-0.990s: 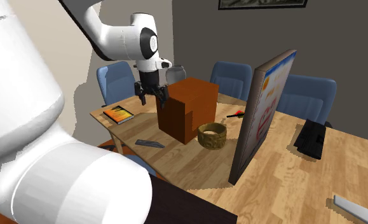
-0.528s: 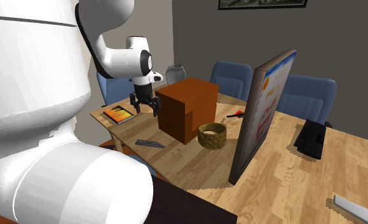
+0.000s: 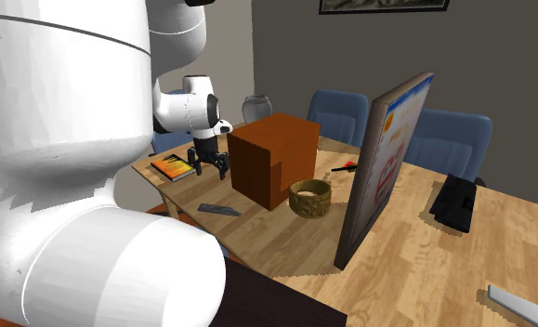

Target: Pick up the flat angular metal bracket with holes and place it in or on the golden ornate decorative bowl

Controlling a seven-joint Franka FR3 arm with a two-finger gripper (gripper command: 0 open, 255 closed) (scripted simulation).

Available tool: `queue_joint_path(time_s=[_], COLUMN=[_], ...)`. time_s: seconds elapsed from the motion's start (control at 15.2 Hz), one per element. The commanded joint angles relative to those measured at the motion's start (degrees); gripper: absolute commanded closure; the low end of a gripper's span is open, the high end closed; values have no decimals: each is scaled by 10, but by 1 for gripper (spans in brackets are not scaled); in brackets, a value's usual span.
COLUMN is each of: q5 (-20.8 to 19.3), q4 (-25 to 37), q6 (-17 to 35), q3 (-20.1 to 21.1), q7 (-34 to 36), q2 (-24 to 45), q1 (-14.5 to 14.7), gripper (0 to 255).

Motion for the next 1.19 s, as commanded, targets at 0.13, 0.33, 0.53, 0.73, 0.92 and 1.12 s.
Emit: queue_joint_path(time_s=[0.13,0.33,0.53,0.73,0.92,1.12], q5=[-15,-17,-17,-17,-17,-17], q4=[3,3,3,3,3,3], q6=[25,29,29,28,28,28], q3=[-9,-11,-11,-11,-11,-11], q7=[10,11,11,11,11,11], q2=[28,32,32,32,32,32], q1=[6,8,8,8,8,8], gripper=[0,0,0,255,255,255])
